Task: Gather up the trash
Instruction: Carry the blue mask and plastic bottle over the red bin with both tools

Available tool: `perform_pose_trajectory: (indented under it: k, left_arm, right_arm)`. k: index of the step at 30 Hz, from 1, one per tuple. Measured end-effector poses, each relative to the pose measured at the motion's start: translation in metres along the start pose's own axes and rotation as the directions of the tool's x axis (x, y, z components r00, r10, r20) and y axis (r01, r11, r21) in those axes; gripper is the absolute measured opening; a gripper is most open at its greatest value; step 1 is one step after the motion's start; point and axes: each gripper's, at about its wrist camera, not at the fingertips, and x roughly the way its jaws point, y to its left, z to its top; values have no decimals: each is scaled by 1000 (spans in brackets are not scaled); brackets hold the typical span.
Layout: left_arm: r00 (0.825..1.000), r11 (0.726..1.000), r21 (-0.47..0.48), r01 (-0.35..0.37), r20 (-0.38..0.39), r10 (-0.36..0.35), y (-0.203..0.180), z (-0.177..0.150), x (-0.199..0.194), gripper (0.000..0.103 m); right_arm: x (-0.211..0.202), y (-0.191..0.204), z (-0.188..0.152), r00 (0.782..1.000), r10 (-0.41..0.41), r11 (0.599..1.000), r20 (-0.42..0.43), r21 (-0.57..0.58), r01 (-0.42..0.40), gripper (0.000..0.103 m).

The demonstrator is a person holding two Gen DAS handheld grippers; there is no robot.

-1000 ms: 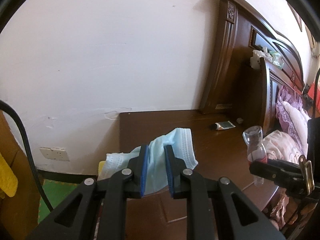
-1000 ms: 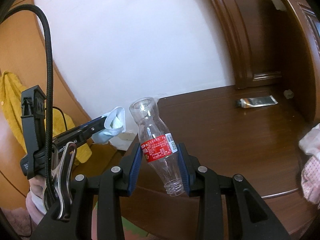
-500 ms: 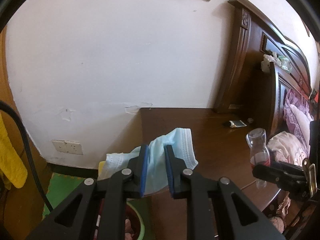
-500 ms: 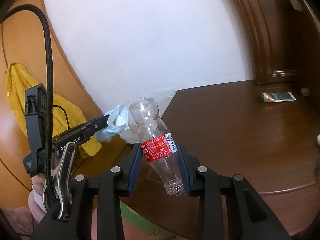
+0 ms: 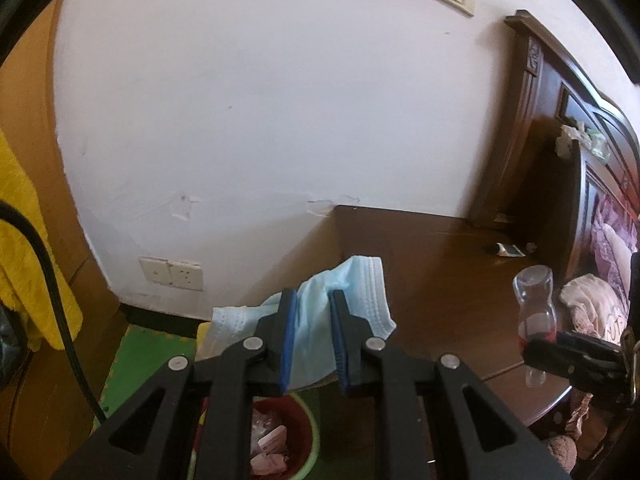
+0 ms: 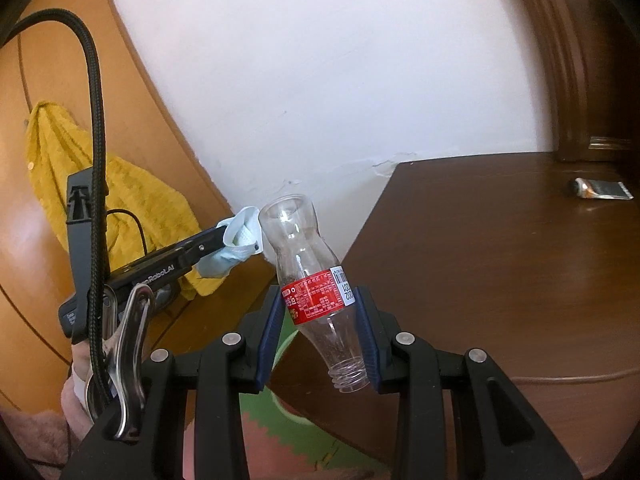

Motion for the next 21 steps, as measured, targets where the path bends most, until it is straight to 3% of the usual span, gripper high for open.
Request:
perform_pose_trajectory:
  k: [11,21]
  left_arm:
    - [998,998,-37,-52,-39,51,30,-19,4,17]
    - [987,992,-89,-89,-142,76,62,-53,29,17]
  right_arm:
    - [25,26,-8,998,19,999,-57,-30,-21,36]
    - [58,54,-18,991,45,996,-129,-76,-55,36]
